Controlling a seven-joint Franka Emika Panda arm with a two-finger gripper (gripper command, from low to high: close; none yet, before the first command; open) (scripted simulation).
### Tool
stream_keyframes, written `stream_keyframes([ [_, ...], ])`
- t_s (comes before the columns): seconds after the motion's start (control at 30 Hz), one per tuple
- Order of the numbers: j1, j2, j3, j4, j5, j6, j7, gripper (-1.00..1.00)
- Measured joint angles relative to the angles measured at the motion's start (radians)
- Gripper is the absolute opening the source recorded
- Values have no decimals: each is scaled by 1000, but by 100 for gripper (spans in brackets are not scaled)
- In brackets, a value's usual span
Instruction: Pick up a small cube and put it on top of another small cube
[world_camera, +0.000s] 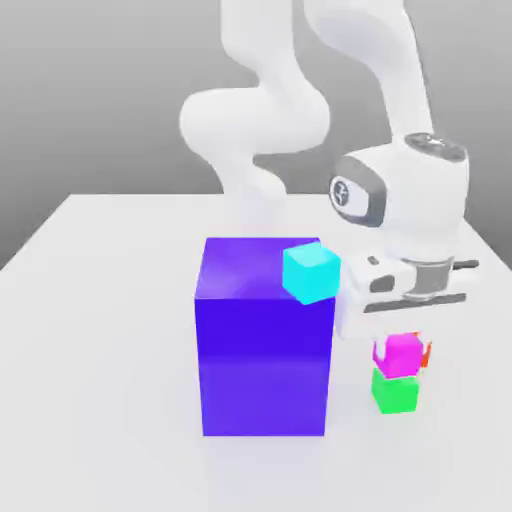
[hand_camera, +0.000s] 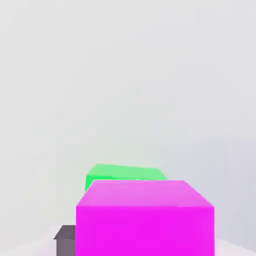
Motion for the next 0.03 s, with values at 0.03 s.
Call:
stream_keyframes([
  [0.03,0,0,0,0,0,0,0,100],
])
